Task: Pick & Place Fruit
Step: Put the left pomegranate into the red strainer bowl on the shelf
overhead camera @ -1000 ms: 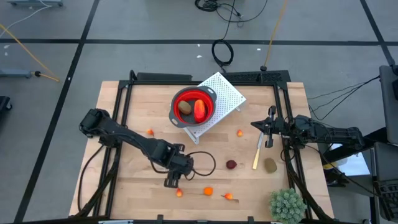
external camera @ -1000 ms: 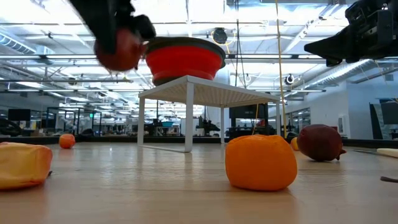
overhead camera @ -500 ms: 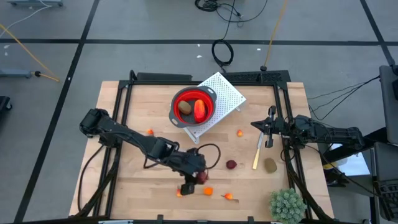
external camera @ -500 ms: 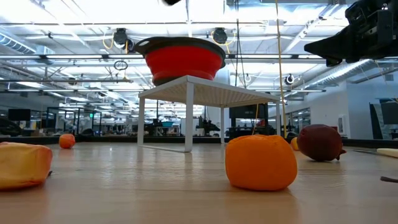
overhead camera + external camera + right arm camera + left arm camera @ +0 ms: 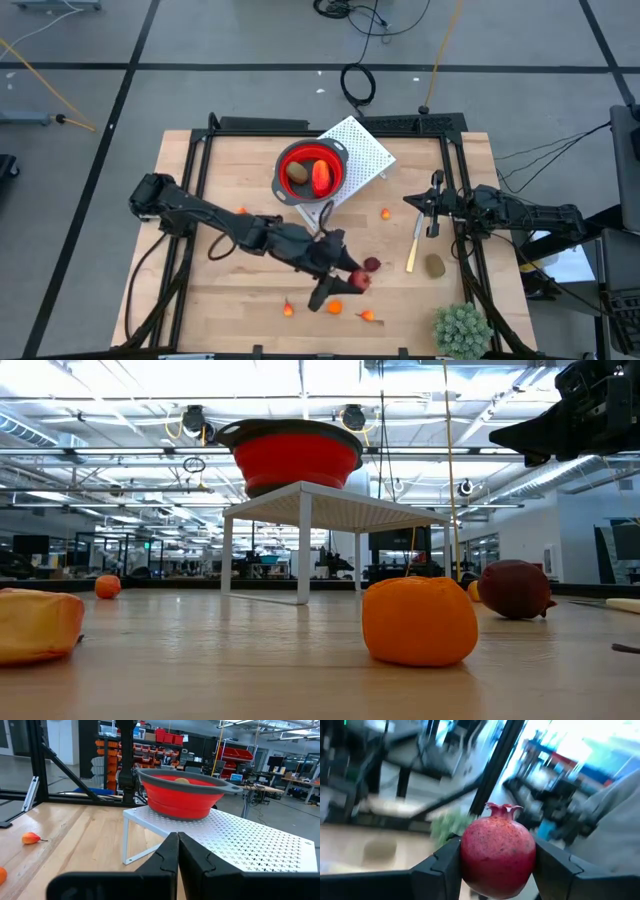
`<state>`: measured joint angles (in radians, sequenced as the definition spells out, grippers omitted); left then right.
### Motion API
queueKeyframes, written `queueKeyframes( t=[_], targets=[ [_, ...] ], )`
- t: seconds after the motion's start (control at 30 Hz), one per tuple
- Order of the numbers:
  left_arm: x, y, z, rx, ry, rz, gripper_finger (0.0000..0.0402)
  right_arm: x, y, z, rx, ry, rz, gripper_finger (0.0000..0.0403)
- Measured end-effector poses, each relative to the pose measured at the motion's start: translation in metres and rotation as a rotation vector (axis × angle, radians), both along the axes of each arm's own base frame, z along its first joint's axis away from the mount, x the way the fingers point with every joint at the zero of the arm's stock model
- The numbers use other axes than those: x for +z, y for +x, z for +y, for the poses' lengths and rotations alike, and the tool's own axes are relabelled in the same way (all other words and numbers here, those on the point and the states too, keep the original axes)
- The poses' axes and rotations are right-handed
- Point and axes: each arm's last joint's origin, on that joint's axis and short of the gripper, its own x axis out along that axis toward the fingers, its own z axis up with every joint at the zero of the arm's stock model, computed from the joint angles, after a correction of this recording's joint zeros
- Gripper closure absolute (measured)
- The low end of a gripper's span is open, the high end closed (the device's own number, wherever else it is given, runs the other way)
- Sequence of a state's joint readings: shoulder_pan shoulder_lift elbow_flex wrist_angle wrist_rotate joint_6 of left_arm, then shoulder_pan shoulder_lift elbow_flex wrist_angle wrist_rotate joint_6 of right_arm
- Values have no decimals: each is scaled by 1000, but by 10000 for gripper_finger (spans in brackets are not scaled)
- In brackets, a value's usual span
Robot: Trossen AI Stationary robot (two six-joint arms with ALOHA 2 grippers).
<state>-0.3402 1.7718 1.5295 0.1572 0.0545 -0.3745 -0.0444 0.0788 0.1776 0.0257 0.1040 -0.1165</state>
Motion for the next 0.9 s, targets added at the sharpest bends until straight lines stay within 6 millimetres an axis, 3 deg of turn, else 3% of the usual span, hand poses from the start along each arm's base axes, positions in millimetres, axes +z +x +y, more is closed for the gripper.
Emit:
queueKeyframes(
  t=[0.57, 0.9],
  targets=[
    [61, -13, 11, -79, -126, -669, 206, 0, 0, 0, 0, 0, 0, 403],
    [66, -16, 12, -41, -138, -734, 216, 0, 0, 0, 0, 0, 0, 403]
  ],
)
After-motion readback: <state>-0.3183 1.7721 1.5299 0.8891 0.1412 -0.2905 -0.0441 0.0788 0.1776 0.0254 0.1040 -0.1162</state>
